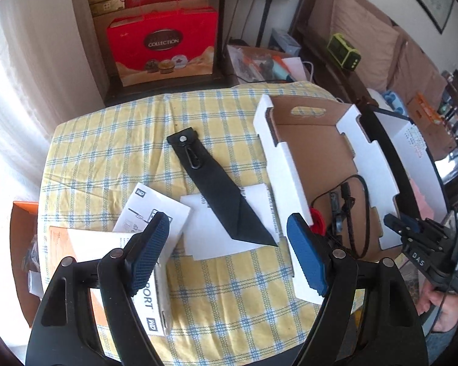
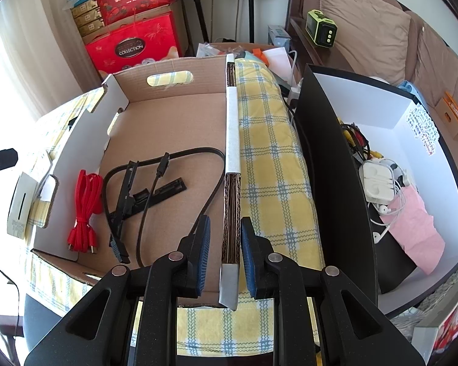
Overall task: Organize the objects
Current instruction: 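Move the left gripper back over the black strap on the table, then grasp the black strap by its buckle end with the left gripper, then carry the black strap into the cardboard box and open the left gripper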
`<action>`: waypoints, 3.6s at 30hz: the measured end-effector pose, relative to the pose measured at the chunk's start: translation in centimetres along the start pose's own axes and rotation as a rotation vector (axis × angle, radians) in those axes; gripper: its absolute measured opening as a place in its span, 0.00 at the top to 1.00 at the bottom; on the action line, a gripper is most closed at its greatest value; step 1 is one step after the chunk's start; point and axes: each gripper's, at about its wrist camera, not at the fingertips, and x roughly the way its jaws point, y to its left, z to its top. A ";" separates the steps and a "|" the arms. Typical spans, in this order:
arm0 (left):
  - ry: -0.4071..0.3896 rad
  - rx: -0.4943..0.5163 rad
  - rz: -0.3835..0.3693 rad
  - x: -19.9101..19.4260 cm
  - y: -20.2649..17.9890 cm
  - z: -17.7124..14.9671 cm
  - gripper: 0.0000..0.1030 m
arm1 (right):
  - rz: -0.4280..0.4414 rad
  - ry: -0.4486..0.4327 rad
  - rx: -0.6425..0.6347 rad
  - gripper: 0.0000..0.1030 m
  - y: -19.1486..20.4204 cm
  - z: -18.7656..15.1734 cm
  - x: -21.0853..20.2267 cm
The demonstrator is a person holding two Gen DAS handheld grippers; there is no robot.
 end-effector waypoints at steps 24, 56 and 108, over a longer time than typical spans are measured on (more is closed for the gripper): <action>0.115 -0.259 0.118 11.2 3.9 7.2 0.28 | 0.005 0.012 -0.012 0.81 0.0 0.1 0.4; -0.140 -0.074 0.024 0.8 -0.7 6.3 0.60 | -0.001 0.025 -0.009 0.81 -0.1 0.0 1.2; -0.047 0.170 -0.159 -1.2 -11.9 -0.2 0.37 | 0.016 0.016 0.013 0.81 -0.9 -0.7 0.6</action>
